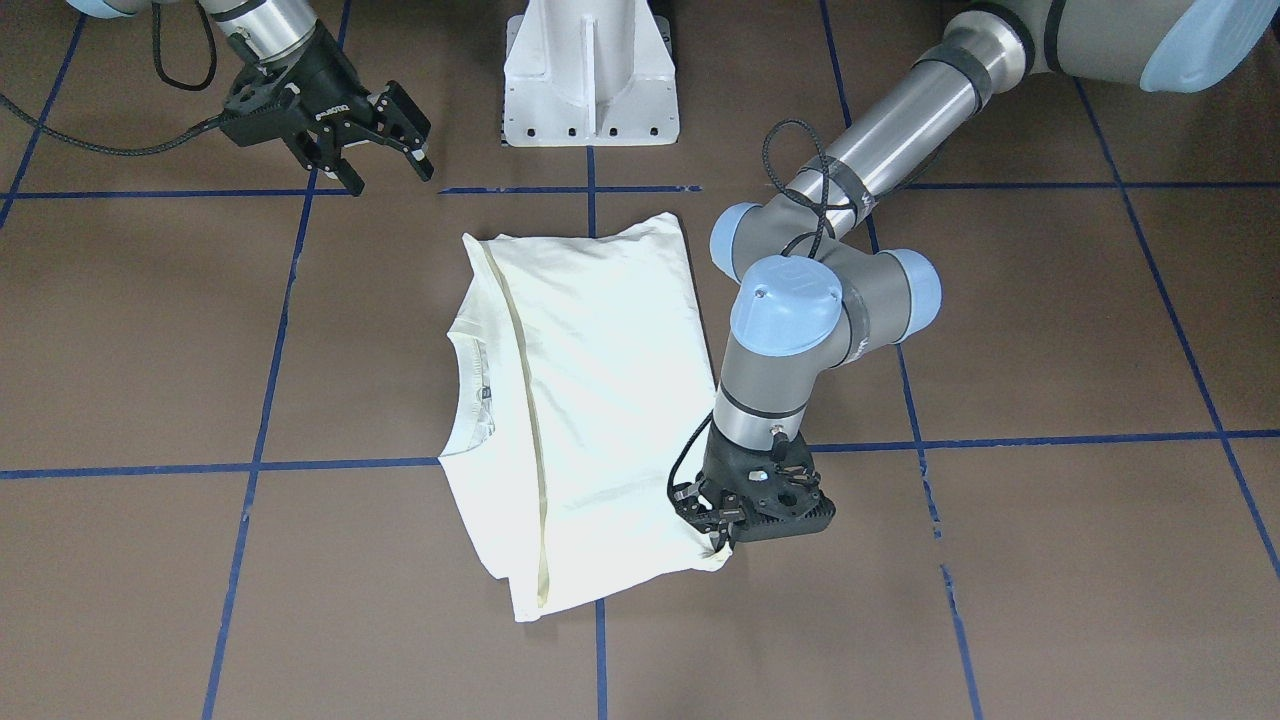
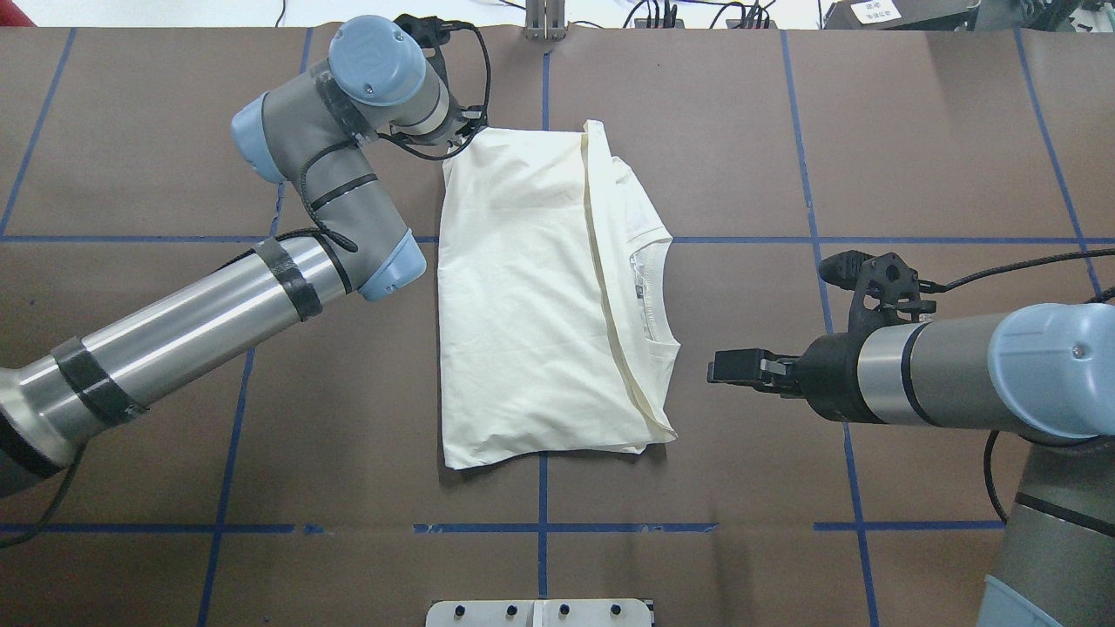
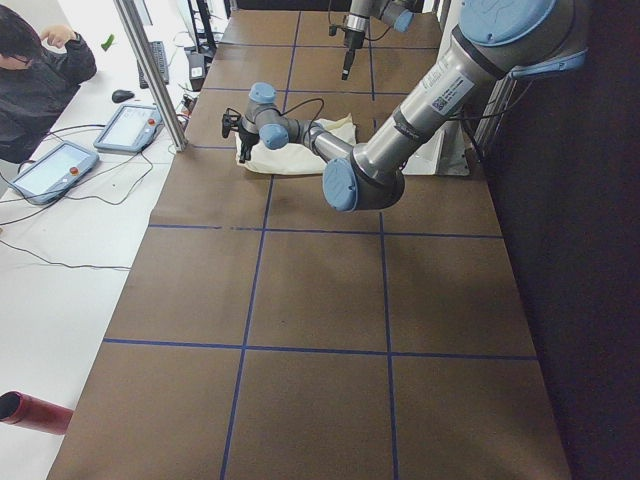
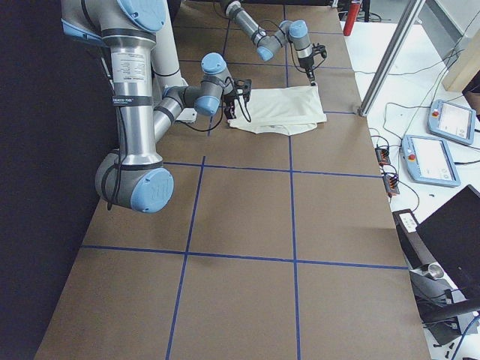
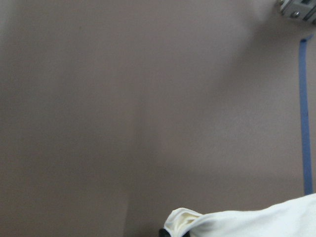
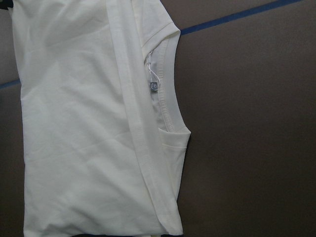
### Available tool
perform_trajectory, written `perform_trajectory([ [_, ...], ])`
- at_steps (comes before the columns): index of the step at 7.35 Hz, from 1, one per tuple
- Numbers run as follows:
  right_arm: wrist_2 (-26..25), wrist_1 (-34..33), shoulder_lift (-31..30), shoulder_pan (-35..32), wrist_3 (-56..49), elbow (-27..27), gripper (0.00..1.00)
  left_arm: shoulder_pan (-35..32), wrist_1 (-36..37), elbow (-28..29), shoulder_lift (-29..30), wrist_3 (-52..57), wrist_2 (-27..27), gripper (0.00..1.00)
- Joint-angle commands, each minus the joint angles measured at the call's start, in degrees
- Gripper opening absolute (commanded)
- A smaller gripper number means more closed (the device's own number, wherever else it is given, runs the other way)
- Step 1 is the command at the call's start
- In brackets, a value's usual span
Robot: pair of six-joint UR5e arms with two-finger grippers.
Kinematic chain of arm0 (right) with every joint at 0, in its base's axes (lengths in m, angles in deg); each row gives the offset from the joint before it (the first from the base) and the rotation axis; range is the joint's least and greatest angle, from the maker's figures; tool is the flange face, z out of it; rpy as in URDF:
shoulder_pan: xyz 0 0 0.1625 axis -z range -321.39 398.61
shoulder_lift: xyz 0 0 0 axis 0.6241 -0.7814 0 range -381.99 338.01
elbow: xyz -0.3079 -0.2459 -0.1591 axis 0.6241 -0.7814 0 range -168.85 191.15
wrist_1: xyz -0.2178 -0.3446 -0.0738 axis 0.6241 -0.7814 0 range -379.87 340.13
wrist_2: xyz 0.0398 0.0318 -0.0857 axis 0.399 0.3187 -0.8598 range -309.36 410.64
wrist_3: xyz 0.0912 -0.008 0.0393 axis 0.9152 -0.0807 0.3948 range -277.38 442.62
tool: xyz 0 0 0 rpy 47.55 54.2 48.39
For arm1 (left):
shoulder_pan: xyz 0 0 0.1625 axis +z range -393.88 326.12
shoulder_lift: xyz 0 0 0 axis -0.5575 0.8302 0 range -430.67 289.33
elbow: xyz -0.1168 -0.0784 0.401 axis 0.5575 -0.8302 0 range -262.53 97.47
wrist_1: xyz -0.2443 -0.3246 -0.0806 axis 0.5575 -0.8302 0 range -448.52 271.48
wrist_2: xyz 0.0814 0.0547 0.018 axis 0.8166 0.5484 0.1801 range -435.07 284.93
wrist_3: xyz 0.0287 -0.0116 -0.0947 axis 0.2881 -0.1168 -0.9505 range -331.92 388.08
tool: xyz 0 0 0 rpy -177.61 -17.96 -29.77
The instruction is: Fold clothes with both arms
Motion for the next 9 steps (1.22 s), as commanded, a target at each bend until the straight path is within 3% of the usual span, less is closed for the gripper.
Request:
perform_trajectory([
  [1, -0.21, 0.00, -0.08, -0.33, 0.00, -0.02, 1.00, 0.07, -3.77, 2.34, 1.25, 0.60, 1.15, 0.93],
  [2, -0.38, 0.00, 0.01, -0.33, 0.00, -0.02, 1.00, 0.16, -3.69, 2.61, 1.07, 0.69, 1.51, 1.00],
  [3, -0.91, -0.17, 0.10, -0.59, -0.35, -0.55, 1.00, -0.01, -3.69, 2.61, 0.72, 4.69, 1.51, 1.00],
  [6, -1.53, -0.97, 5.71, -1.29, -1.23, -9.66, 1.00, -0.19, -0.20, -1.49, -0.06, 7.19, -1.89, 1.00],
  [8, -1.44, -2.80, 8.60, -1.12, -2.54, -13.97, 1.00, -0.54, 3.32, -14.80, -8.54, 9.73, -6.39, 1.00],
  [9, -1.44, -9.60, 13.76, -0.95, -4.20, -15.65, 1.00, -0.54, 6.39, -20.27, -11.38, 9.74, -6.57, 1.00],
])
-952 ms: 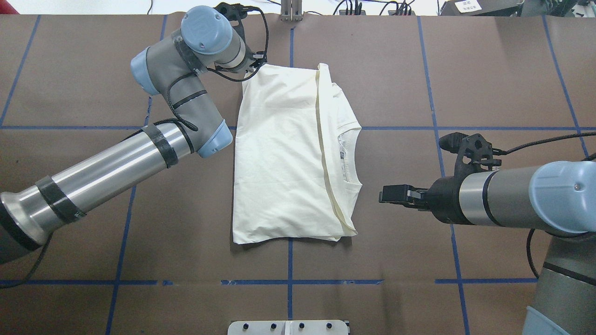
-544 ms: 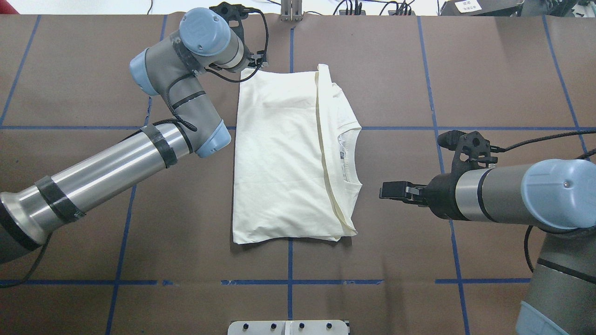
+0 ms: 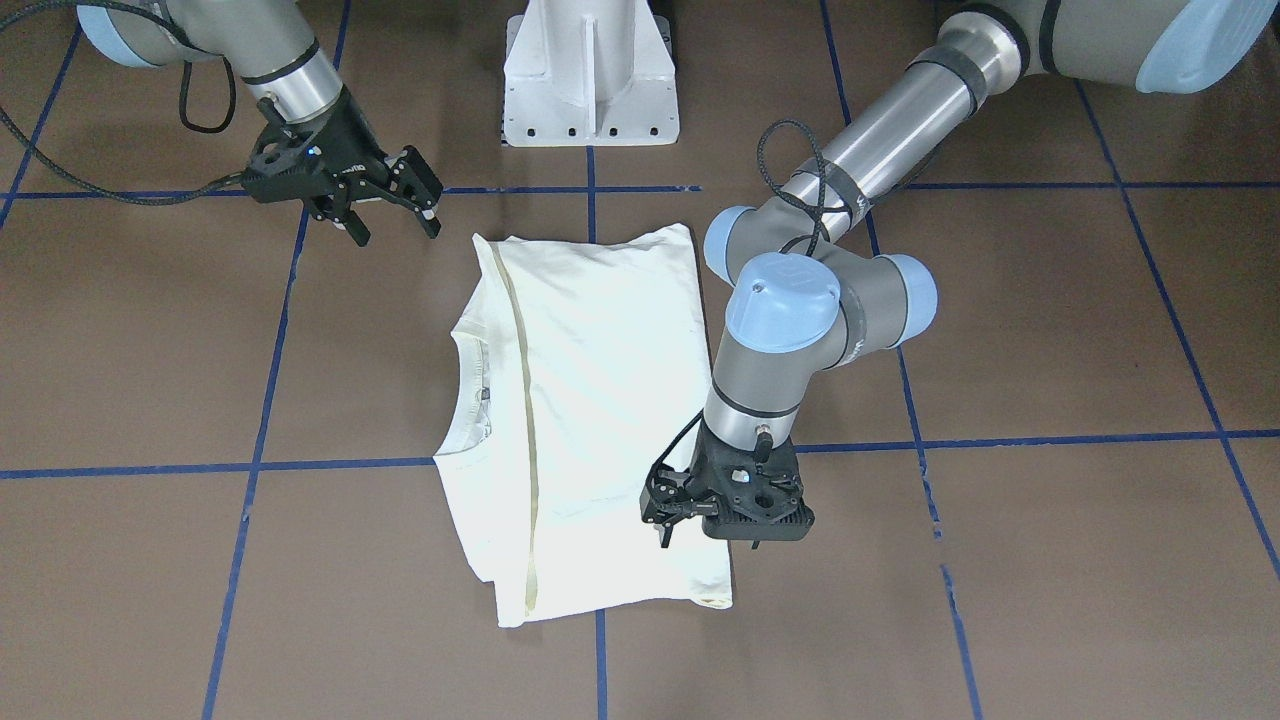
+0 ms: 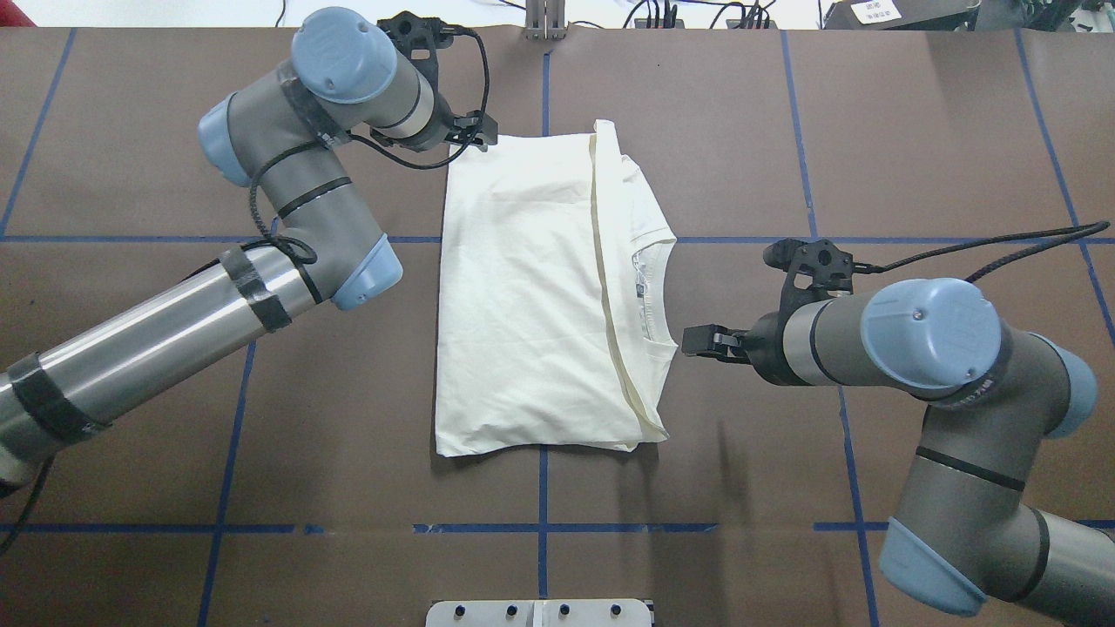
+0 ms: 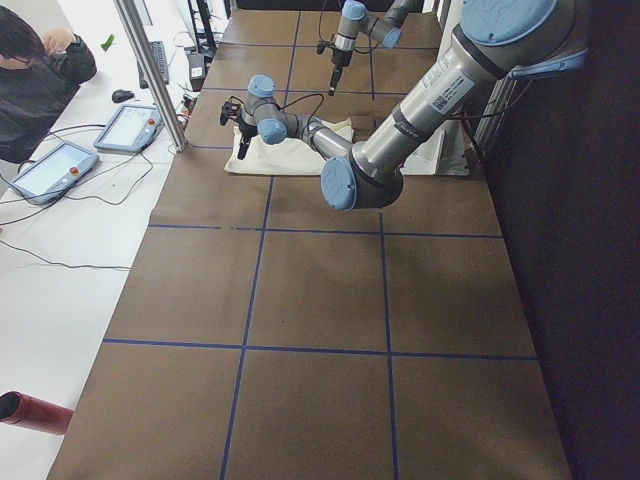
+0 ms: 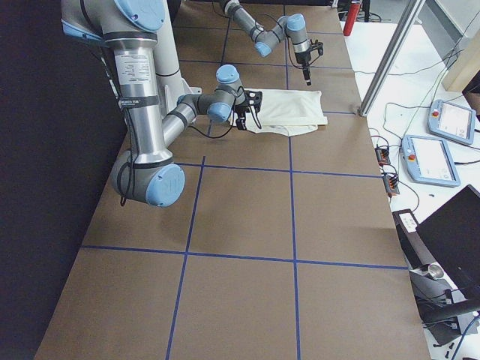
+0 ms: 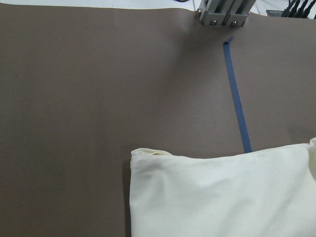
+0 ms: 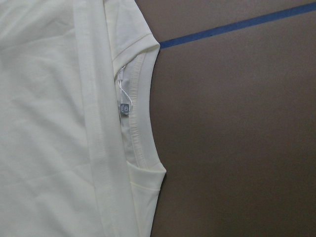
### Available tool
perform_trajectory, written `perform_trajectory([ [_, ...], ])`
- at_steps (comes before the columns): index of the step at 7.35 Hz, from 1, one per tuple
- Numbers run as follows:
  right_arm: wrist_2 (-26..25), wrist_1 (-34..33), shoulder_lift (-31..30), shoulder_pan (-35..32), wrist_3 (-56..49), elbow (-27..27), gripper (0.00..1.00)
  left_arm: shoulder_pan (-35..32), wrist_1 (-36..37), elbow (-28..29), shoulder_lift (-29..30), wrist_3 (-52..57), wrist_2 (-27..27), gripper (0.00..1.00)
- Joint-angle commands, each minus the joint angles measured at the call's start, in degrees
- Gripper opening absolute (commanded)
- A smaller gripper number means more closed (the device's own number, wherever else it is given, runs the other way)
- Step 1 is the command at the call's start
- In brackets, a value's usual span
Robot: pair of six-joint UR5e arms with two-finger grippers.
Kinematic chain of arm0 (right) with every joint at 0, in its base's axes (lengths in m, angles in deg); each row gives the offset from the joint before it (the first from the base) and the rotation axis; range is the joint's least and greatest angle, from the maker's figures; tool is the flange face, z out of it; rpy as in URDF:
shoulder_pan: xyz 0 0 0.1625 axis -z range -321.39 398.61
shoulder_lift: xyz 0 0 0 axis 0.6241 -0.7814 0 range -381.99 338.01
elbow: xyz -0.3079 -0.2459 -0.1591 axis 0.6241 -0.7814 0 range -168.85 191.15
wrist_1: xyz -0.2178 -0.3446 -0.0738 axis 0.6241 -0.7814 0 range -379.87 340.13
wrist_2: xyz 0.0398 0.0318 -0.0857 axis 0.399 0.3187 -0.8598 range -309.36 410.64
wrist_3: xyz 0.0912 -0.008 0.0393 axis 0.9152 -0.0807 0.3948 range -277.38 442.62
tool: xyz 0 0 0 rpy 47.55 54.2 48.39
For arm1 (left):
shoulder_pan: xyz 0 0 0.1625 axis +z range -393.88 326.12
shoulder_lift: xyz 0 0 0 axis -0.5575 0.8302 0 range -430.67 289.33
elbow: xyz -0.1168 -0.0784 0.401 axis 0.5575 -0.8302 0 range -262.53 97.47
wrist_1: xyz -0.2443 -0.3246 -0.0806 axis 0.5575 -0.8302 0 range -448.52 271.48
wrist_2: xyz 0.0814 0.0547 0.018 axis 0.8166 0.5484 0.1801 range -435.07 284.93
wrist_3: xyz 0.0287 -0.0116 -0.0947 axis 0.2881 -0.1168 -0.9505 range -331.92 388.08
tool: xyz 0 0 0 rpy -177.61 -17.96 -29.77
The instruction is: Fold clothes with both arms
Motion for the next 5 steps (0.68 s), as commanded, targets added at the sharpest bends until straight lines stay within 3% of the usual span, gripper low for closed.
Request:
perform_trajectory([
  [1, -0.06, -13.95, 9.09, 1.27, -3.69, -2.70, 1.00, -0.05, 4.71, -10.32, -5.74, 0.57, -1.05, 1.00],
  [2, -0.15, -16.82, 10.79, 2.33, -6.41, -3.49, 1.00, 0.04, 4.72, -12.27, -7.40, 0.57, -1.05, 1.00],
  [4, -3.03, -17.11, 16.41, 5.05, -7.31, -11.02, 1.00, 0.04, 4.63, -12.99, -8.12, 0.57, -1.05, 1.00],
  [5, -2.53, -17.37, 15.82, 5.93, -7.40, -11.32, 1.00, 0.04, 4.55, -12.99, -8.12, 0.57, -1.05, 1.00],
])
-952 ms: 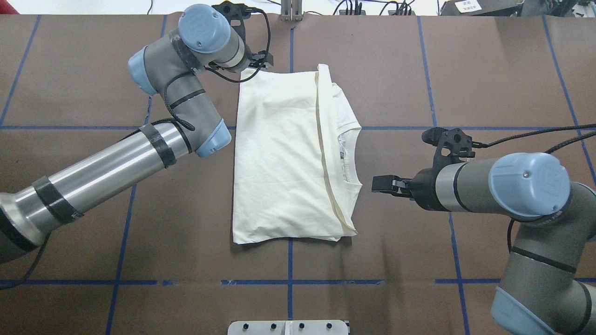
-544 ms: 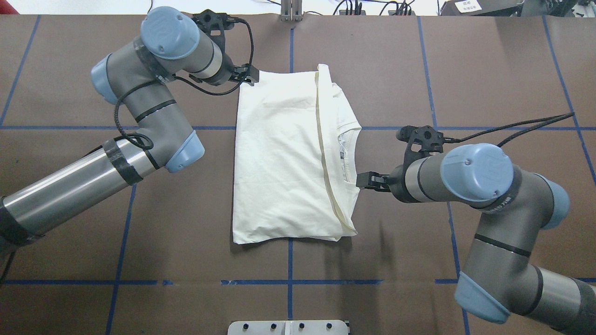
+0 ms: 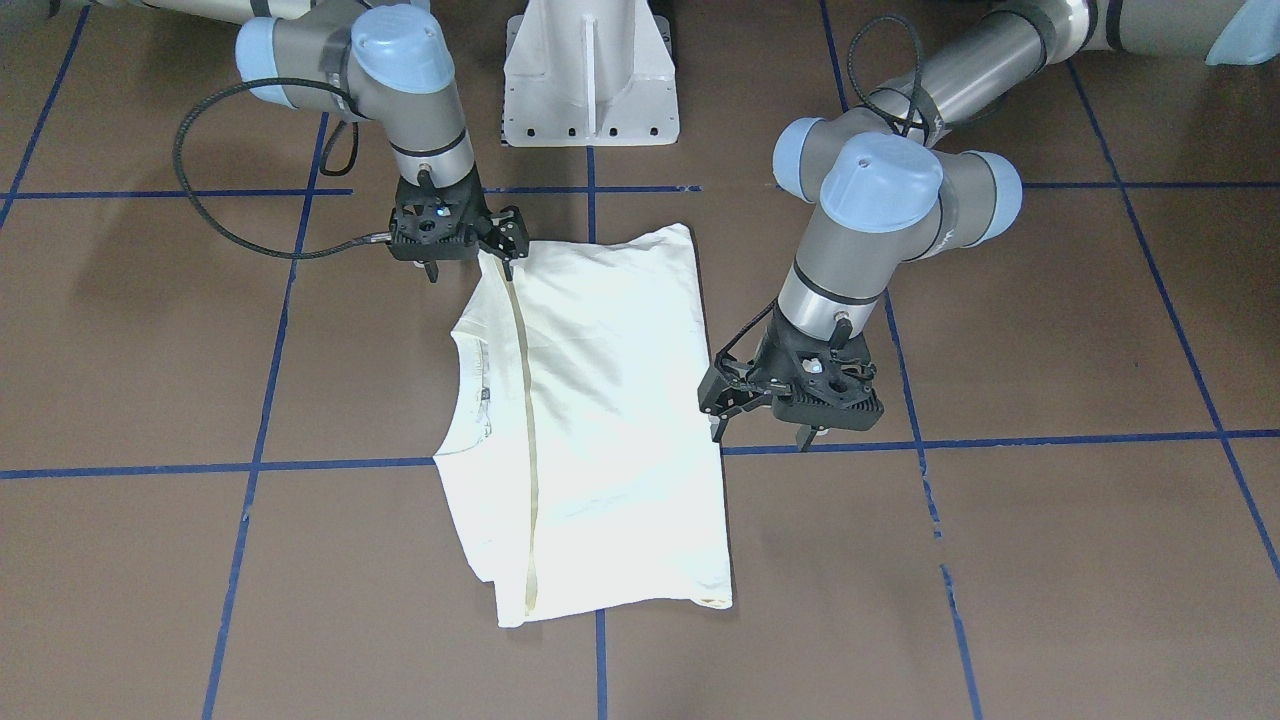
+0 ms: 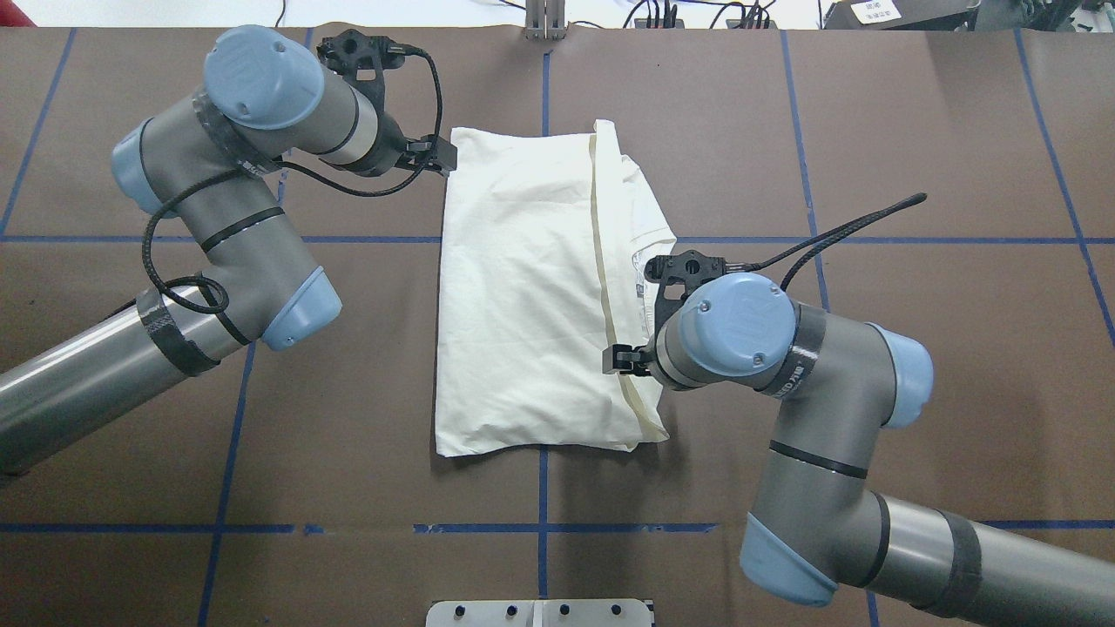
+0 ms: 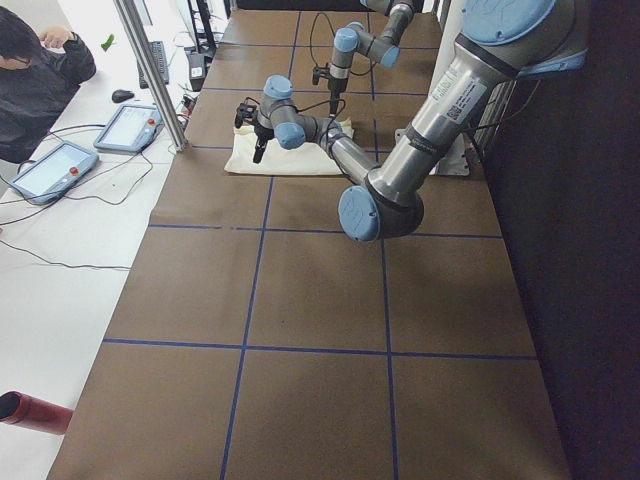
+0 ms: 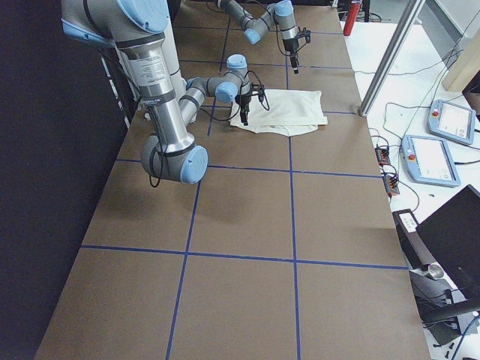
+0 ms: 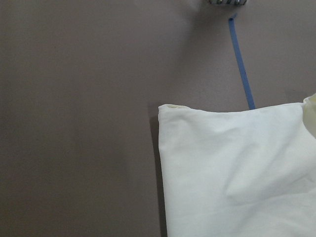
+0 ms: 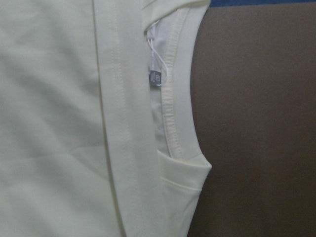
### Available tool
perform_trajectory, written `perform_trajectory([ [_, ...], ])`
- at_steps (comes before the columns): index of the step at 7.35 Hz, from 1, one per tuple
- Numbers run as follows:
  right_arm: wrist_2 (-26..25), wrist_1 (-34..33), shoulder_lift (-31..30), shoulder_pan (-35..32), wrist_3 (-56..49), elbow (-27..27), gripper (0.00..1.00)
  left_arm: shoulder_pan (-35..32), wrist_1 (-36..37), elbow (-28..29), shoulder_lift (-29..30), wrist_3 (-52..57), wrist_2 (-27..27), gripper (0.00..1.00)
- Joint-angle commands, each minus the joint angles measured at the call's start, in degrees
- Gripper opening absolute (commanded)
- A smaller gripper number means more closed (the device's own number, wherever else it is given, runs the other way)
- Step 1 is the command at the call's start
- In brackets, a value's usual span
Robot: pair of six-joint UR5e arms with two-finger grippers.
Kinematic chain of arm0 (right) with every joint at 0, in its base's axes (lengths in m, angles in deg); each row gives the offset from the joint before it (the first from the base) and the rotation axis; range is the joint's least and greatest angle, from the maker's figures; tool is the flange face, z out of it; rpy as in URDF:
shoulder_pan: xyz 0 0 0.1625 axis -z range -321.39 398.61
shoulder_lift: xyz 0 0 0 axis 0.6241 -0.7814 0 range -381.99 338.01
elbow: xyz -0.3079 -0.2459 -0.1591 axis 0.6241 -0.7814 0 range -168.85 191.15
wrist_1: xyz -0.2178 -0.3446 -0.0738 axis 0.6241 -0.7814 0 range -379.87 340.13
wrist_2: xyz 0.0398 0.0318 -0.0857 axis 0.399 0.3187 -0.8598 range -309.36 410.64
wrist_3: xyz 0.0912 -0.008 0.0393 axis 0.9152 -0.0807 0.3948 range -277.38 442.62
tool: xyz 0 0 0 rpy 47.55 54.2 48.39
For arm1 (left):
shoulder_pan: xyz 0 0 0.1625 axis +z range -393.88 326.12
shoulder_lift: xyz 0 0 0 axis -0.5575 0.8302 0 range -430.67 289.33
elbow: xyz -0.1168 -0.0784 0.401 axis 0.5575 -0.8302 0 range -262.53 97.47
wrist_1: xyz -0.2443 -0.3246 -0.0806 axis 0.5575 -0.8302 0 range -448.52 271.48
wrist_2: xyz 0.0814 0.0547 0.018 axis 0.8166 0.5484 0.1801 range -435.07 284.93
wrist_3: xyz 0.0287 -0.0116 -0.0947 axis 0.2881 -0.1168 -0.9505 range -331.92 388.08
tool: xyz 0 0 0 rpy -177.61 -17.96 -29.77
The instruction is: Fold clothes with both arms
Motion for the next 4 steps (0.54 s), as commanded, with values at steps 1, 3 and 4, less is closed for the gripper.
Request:
perform_trajectory([
  [1, -0.26, -2.70, 1.21, 1.81, -1.84, -1.98, 1.00, 0.03, -0.07, -0.21, -0.27, 0.00, -0.09, 1.00],
  [3, 0.53, -4.13, 0.77, 2.16, -3.70, -2.07, 1.00, 0.20, -0.42, -0.21, -0.27, -0.09, -0.09, 1.00],
  [4, 1.14, -4.04, 0.94, 2.16, -3.70, -2.68, 1.00, 0.20, -0.51, -0.21, -0.27, -0.09, -0.09, 1.00],
])
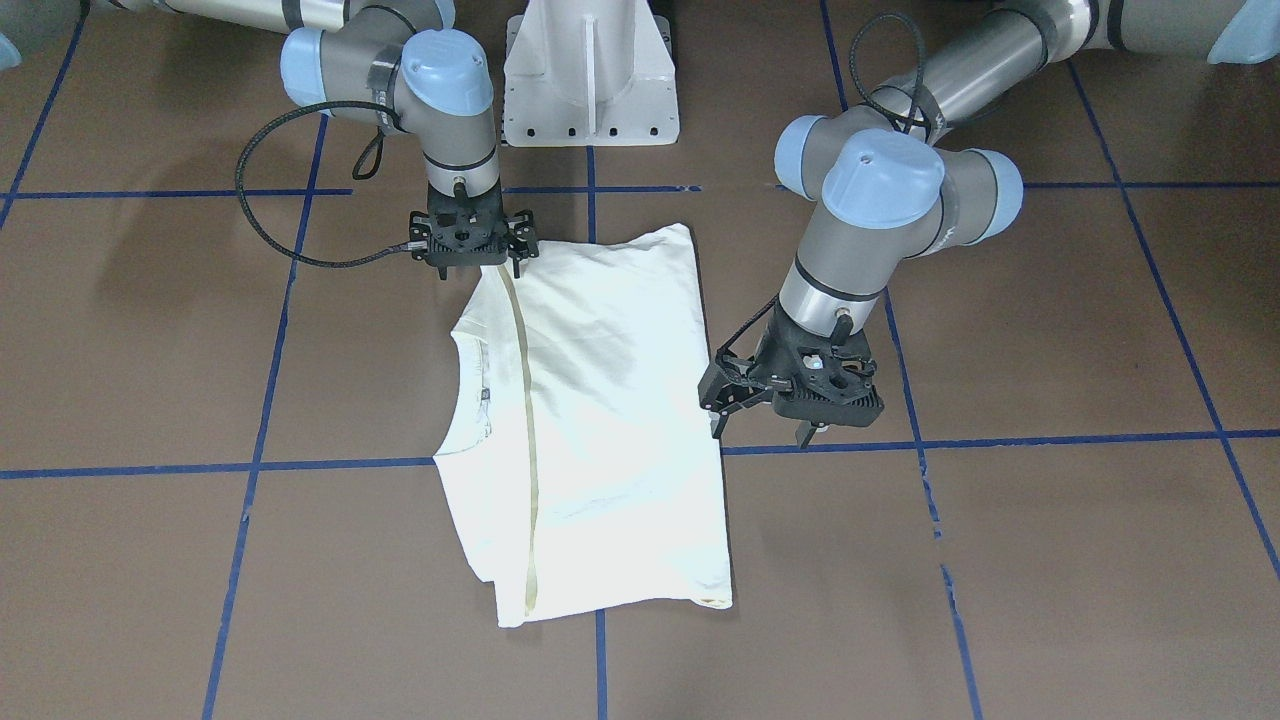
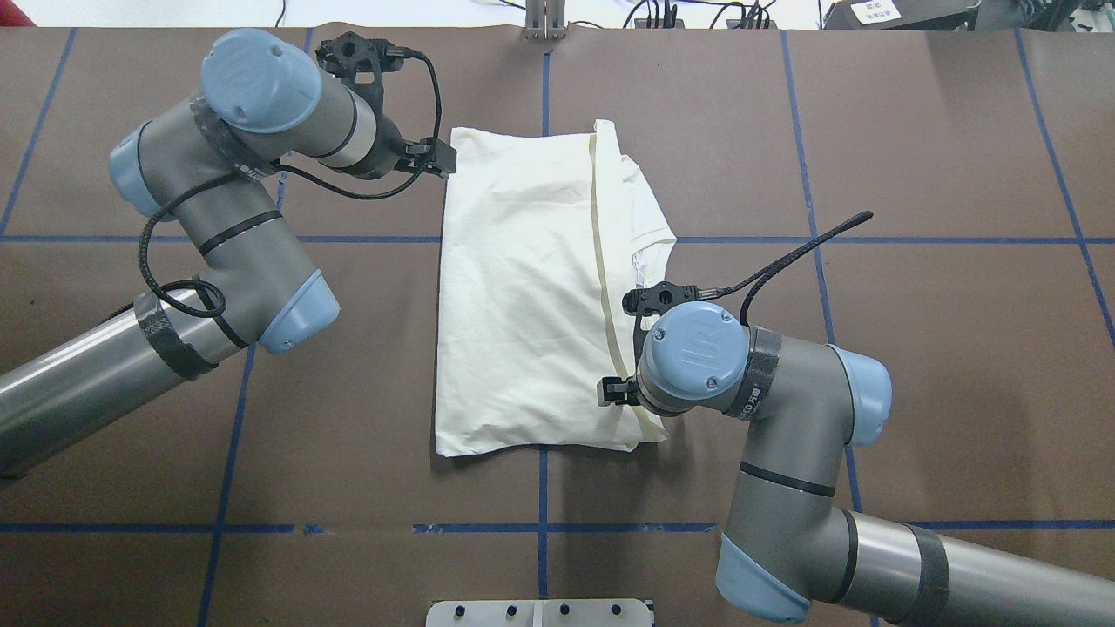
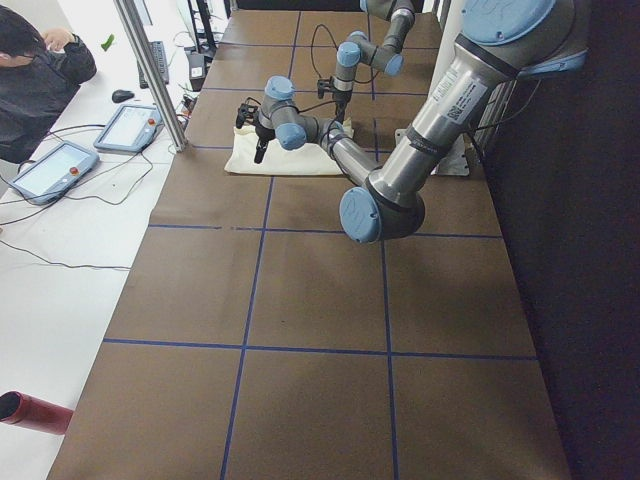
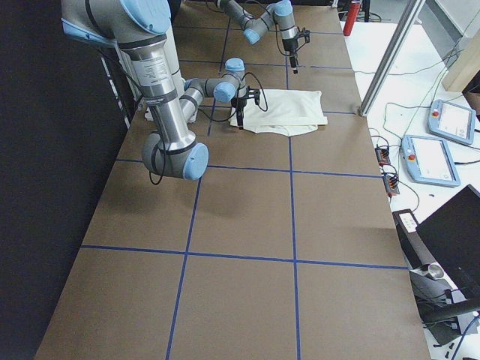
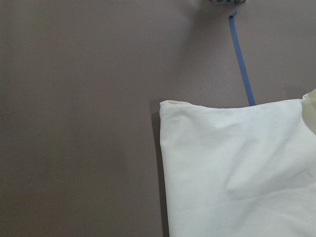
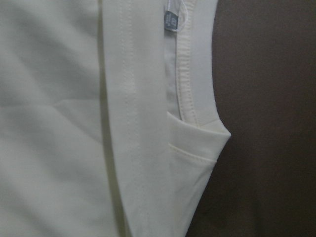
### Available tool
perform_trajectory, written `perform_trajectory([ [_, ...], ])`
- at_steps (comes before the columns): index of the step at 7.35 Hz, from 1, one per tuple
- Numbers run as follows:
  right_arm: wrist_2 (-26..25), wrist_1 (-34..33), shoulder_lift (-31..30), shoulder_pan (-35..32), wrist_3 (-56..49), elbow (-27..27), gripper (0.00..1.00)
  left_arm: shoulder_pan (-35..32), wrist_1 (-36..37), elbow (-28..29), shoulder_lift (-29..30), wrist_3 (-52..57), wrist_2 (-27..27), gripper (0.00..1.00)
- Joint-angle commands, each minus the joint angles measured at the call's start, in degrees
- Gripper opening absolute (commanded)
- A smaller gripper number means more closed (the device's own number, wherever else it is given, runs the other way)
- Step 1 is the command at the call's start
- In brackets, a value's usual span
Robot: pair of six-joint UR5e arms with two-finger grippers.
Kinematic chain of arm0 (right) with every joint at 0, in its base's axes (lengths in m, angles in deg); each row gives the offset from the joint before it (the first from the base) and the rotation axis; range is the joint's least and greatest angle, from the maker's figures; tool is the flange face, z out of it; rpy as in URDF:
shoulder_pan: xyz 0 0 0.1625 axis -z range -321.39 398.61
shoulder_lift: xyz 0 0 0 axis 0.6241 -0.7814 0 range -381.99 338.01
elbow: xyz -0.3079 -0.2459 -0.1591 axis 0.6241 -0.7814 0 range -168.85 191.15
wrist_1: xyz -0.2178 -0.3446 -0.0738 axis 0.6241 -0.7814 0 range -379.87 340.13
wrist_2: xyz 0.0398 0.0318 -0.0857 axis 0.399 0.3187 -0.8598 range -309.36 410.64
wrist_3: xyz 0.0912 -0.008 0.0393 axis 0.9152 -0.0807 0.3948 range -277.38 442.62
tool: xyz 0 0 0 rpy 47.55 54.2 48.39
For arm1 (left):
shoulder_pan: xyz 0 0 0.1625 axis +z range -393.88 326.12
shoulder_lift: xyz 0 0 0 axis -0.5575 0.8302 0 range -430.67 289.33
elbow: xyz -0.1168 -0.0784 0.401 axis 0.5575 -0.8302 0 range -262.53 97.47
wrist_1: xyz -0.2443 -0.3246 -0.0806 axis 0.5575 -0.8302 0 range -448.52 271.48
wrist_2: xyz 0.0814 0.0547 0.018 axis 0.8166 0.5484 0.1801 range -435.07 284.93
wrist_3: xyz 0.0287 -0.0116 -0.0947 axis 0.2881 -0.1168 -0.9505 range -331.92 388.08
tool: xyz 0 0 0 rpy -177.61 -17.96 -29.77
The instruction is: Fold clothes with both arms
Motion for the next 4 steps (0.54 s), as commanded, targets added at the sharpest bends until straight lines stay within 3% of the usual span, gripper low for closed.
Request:
perform_trajectory([
  [1, 1.03, -0.13, 0.00, 0.12, -0.42, -1.07, 1.00, 0.13, -0.41, 0.02, -0.29, -0.01, 0.00, 1.00],
  [4, 1.73, -0.39, -0.35, -0.06, -0.42, -1.07, 1.00, 0.22, -0.59, 0.02, -0.29, -0.10, 0.00, 1.00],
])
